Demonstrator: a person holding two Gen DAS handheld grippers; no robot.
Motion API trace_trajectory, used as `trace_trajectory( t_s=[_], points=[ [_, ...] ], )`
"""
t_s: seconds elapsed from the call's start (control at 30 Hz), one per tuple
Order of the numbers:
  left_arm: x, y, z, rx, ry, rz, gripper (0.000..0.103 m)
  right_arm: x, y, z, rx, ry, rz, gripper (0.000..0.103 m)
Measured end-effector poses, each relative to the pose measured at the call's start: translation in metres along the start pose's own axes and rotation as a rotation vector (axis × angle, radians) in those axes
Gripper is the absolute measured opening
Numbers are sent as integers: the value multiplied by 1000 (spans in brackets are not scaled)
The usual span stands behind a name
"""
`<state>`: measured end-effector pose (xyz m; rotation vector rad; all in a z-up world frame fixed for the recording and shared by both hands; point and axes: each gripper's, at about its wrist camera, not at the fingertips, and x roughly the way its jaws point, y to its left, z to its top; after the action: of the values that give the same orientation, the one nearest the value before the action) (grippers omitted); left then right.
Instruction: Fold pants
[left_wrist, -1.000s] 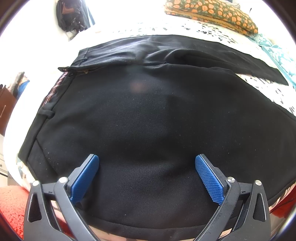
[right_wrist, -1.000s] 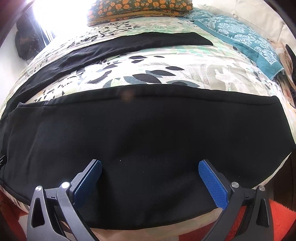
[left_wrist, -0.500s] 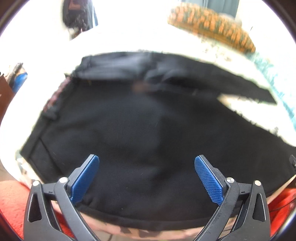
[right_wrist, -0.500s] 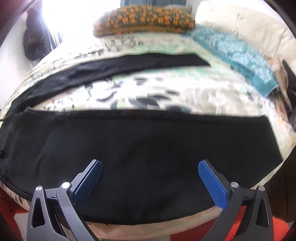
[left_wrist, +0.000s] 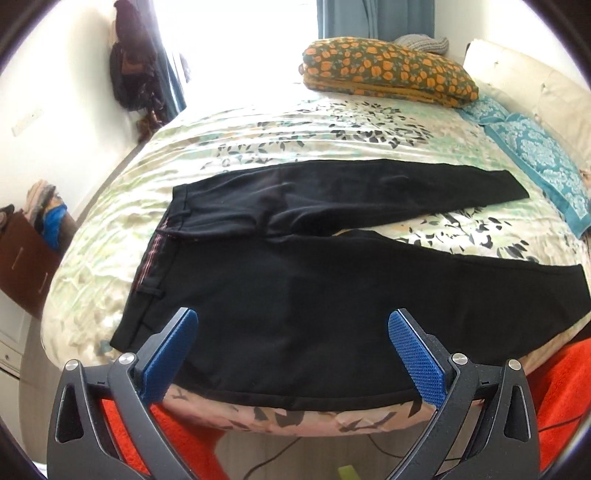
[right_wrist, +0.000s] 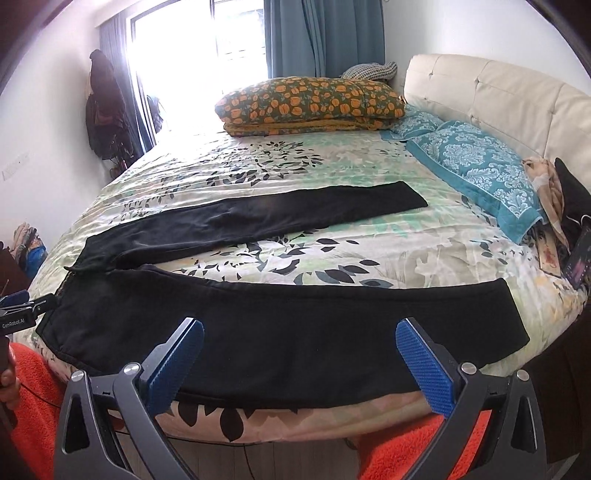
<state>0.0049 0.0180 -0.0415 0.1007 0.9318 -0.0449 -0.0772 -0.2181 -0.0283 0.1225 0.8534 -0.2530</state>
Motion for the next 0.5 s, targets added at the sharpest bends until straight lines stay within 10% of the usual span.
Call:
trace_trajectory(
  t_s=[0.5],
  points=[
    [-17,-15,24,16,21,-42,102,-5,-11,18,-2,72,38,103]
  ],
)
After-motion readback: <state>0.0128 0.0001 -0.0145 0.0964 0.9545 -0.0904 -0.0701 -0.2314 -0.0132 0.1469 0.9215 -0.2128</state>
